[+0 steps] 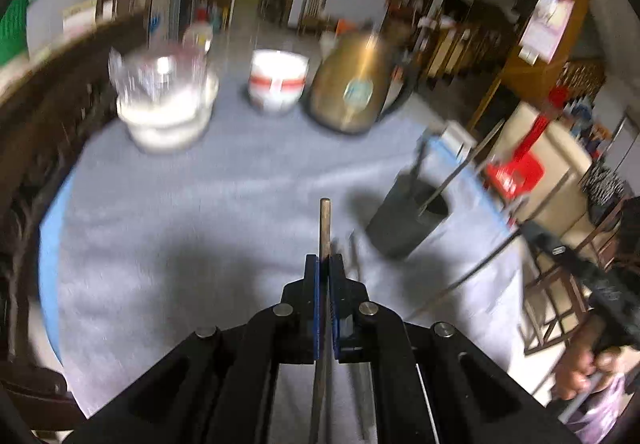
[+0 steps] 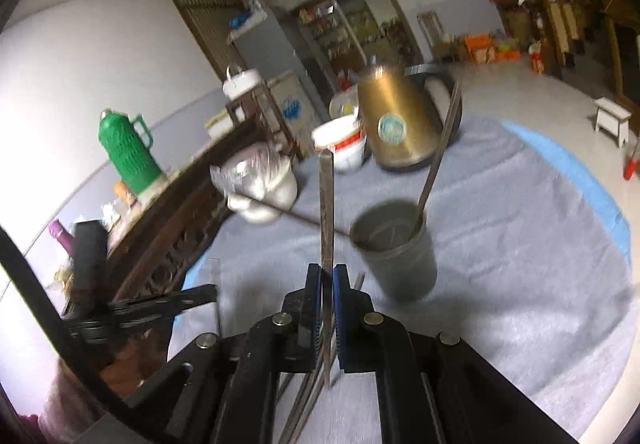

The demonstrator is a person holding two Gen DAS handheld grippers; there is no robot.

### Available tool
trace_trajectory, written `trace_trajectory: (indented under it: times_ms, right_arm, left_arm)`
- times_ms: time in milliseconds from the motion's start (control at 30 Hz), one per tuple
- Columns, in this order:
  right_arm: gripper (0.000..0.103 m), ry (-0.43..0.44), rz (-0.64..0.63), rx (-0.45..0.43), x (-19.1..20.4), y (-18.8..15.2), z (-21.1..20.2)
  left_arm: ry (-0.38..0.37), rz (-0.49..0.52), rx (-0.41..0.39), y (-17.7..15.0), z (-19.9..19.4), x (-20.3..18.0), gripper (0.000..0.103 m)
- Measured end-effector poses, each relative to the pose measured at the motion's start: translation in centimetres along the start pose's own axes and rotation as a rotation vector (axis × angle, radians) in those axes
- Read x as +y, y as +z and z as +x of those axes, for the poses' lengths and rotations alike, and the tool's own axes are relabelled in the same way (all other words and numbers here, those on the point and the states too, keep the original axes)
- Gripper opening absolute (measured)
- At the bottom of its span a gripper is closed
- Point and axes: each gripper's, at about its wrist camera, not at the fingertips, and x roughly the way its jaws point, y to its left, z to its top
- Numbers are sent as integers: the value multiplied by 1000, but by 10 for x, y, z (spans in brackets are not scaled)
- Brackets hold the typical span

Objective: Organize utensils
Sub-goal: 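Lift both held chopsticks upright and carry them over the grey cup, then open both tools to drop the chopsticks into the grey cup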

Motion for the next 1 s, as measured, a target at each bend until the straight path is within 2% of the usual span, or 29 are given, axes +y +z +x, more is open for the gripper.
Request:
trace_trajectory:
  times_ms: [167, 333, 500, 767, 1000]
  right_arm:
    - [6, -12, 8, -105, 2, 27, -19]
    - [6, -27, 4, -177, 4, 57, -32]
    - [6, -55, -16, -219, 4, 83, -36]
    - [6, -147, -53, -303, 2, 116, -29]
    - [6, -186, -64, -261, -12, 112, -3]
  left_arm:
    - [-40, 33, -127, 26, -42, -29, 4]
    - [-82, 63, -204, 59, -56, -61, 4]
    - [-109, 104, -232, 94, -58, -90, 4]
    - [-86, 121, -264, 124, -42, -121, 4]
    - [-34, 106, -296, 132, -19, -128, 4]
